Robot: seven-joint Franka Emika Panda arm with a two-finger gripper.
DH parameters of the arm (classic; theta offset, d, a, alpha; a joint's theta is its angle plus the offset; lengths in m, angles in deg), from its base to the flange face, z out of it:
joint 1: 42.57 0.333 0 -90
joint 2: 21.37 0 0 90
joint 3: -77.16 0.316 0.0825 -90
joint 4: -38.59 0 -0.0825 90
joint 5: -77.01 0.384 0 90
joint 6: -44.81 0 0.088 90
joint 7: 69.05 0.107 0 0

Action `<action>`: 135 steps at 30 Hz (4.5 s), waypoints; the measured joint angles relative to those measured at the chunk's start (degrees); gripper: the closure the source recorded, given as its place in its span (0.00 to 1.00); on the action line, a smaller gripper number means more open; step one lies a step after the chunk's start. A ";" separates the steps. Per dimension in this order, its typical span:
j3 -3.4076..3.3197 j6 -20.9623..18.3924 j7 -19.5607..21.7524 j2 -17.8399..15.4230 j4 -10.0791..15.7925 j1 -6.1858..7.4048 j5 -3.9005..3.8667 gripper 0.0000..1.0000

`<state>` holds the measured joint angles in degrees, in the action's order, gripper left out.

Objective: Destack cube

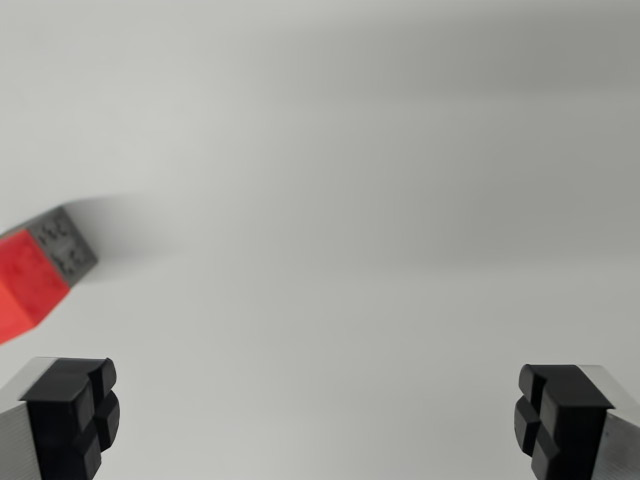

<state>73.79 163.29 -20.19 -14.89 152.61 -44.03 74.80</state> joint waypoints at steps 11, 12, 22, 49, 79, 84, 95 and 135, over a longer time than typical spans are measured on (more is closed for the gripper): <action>0.00 0.00 0.00 0.00 0.00 0.00 0.00 0.00; 0.00 0.00 0.00 0.00 0.01 0.00 0.00 0.00; 0.17 0.44 -0.07 0.00 0.54 0.27 0.00 0.00; 2.14 6.01 -1.29 -0.23 6.11 2.43 0.03 0.00; 6.42 16.55 -3.39 2.03 13.56 6.67 0.20 0.00; 7.30 18.59 -3.74 3.08 14.44 7.53 0.20 0.00; 9.06 23.07 -4.26 5.76 15.90 9.72 0.07 0.00; 8.44 35.58 -3.69 18.05 15.92 12.95 -2.05 1.00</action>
<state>82.23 198.87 -23.88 3.16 168.53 -31.08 72.75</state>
